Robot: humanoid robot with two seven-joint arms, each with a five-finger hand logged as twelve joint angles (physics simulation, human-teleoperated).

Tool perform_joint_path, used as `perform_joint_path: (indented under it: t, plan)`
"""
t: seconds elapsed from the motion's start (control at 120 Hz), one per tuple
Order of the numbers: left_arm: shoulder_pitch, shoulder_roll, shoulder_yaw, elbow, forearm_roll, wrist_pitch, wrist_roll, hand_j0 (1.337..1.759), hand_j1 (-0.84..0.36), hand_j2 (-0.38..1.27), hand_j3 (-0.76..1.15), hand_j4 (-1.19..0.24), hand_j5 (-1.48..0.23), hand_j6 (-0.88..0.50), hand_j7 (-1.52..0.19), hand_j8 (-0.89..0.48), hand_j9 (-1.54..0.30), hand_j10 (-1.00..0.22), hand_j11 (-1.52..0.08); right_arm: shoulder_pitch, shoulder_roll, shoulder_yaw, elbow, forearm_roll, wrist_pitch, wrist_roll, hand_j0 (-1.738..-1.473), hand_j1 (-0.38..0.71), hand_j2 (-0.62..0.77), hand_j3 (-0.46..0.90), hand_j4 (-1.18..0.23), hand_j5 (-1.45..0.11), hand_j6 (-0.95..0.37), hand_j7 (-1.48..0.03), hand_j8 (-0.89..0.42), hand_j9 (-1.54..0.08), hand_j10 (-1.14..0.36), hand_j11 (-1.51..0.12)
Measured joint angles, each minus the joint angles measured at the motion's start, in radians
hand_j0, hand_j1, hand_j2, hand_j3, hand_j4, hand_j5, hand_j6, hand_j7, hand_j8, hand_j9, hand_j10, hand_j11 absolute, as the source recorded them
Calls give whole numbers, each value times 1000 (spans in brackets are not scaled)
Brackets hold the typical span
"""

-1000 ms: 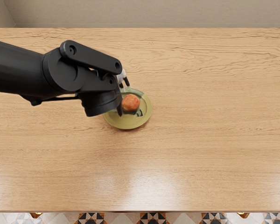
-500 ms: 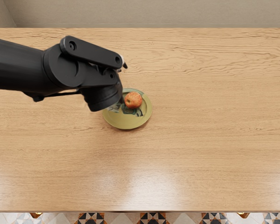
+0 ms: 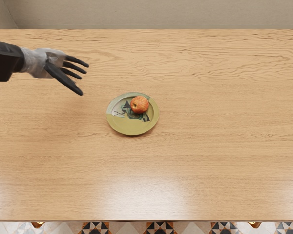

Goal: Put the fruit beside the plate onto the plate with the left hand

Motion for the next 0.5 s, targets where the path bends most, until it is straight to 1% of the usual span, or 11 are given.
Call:
perform_joint_path:
  t: [0.05, 0.125, 0.2, 0.242, 0.3, 0.375, 0.5]
  plan:
    - [55, 29, -90, 7, 5, -110, -8, 1658, 48, 51, 0, -252, -327, -252, -327, -252, -327, -252, -327, 0, 0, 0, 0, 0, 0, 0, -1658, -305, -7, 0, -37, -47, -37, -47, -37, -47, -37, -47]
    - [146, 34, -217, 29, 8, -256, -23, 1658, 47, 51, 0, -252, -327, -252, -327, -252, -327, -252, -327, 0, 0, 0, 0, 0, 0, 0, -1658, -305, -7, 0, -37, -47, -37, -47, -37, -47, -37, -47]
    - [207, 32, -330, 62, 11, -335, -37, 1658, 47, 51, 0, -253, -328, -253, -328, -253, -328, -253, -328, 0, 0, 0, 0, 0, 0, 0, -1658, -305, -7, 0, -37, -47, -37, -47, -37, -47, -37, -47]
    - [233, 28, -378, 88, 12, -360, -53, 1658, 46, 51, 0, -253, -329, -253, -329, -253, -329, -253, -329, 0, 0, 0, 0, 0, 0, 0, -1658, -305, -7, 0, -37, -47, -37, -47, -37, -47, -37, -47]
    - [249, 23, -421, 117, 13, -381, -78, 1658, 46, 51, 0, -254, -329, -254, -329, -254, -329, -253, -329, 0, 0, 0, 0, 0, 0, 0, -1658, -305, -7, 0, -37, -47, -37, -47, -37, -47, -37, -47]
    - [267, 21, -452, 140, 16, -396, -108, 1658, 45, 51, 0, -254, -330, -254, -330, -254, -330, -254, -330, 0, 0, 0, 0, 0, 0, 0, -1658, -305, -7, 0, -37, -47, -37, -47, -37, -47, -37, -47]
    - [333, 19, -499, 156, 19, -406, -131, 1658, 44, 52, 0, -255, -331, -255, -331, -255, -331, -255, -331, 0, 0, 0, 0, 0, 0, 0, -1658, -305, -7, 0, -37, -47, -37, -47, -37, -47, -37, -47]
